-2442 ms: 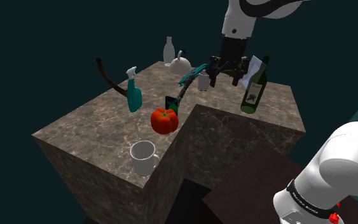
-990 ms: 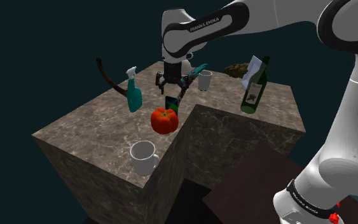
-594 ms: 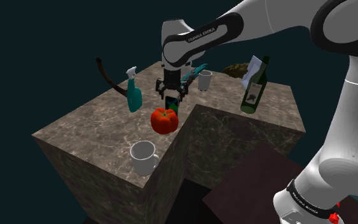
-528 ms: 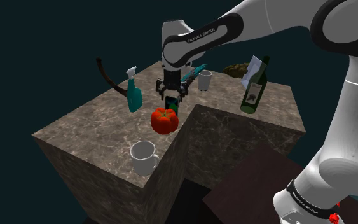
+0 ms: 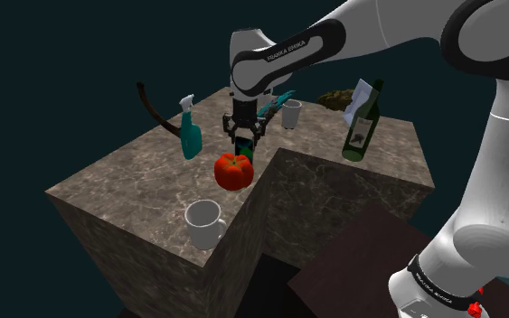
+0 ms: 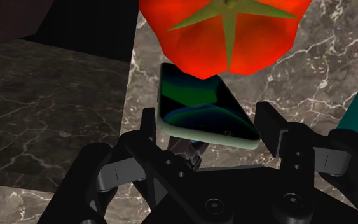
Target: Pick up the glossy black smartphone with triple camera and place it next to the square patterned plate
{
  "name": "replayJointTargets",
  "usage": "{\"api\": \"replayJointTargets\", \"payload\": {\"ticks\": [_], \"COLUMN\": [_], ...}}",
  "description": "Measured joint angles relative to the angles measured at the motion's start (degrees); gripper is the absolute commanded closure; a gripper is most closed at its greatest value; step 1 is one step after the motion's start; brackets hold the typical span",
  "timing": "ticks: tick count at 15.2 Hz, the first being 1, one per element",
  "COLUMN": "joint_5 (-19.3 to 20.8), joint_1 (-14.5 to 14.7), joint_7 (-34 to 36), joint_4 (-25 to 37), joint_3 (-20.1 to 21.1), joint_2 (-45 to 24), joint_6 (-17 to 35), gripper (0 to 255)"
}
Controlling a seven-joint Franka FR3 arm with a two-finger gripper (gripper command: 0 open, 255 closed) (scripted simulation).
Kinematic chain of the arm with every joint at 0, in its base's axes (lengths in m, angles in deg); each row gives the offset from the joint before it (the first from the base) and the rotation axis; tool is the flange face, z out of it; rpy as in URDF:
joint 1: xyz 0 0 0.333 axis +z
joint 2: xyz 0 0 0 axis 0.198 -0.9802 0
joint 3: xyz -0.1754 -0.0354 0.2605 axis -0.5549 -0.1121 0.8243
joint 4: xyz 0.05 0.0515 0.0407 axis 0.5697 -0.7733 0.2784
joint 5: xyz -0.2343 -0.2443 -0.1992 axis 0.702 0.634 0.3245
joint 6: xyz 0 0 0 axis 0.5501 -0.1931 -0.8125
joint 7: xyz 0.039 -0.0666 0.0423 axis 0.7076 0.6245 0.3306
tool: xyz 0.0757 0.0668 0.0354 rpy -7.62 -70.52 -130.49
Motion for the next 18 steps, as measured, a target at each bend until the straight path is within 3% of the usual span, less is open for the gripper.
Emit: {"api": "replayJointTargets", "payload": {"ticks": [9,18], "joint_5": [-0.1,-0.6], "joint_1": [0.0,-0.2], "joint_7": [0.0,-0.6], "joint_4": [0.1,4.1], "joint_3": [0.0,0.1], "joint_2": [0.2,2.1], "joint_6": [-0.3,-6.1], "gripper": [255,255]}}
